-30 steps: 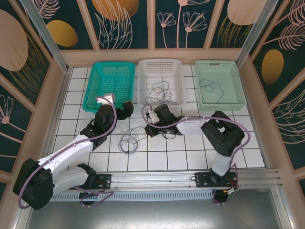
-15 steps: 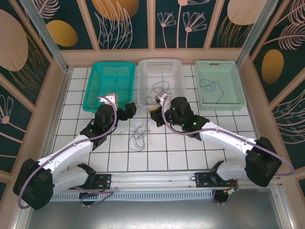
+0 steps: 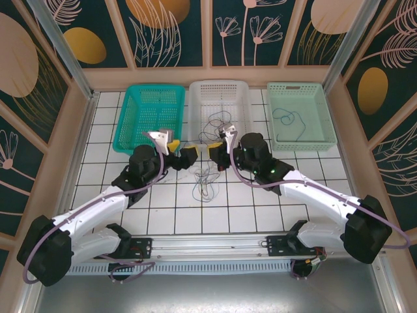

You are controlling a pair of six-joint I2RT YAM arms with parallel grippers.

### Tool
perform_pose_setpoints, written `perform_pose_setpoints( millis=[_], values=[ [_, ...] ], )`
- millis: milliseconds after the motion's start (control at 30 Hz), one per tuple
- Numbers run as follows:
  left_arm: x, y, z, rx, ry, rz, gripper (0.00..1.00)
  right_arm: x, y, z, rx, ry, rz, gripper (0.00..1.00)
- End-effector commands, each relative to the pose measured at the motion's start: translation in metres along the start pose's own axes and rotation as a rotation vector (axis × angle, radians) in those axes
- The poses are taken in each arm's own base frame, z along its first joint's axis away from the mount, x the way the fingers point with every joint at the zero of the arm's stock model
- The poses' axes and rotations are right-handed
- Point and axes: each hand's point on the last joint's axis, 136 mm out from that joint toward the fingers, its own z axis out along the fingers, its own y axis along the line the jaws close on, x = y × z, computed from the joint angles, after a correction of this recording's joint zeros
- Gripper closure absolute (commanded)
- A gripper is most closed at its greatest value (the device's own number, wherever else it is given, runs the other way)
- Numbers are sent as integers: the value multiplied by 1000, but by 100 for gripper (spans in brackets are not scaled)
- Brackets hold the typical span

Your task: Untangle the cables

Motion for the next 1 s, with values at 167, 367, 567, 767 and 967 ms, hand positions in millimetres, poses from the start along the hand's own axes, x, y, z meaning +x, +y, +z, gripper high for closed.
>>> perform_pose_setpoints(
  millis=[167, 367, 567, 767, 967],
  values=[
    [-15, -22, -14, 88, -95, -9, 6, -9, -13, -3, 65, -70, 39, 100],
    [-11, -58, -8, 320, -80, -171, 6, -9, -9, -1, 37, -96, 51, 100],
    [-22, -69, 5, 412, -116, -291, 6, -11, 1, -4, -11, -138, 35, 100],
    [-38, -70, 13, 415, -134, -402, 6, -4, -13, -6, 70, -126, 28, 100],
    [-13, -28, 10, 196, -118, -473, 3, -14, -30, -18, 178, -173, 19, 100]
  ],
)
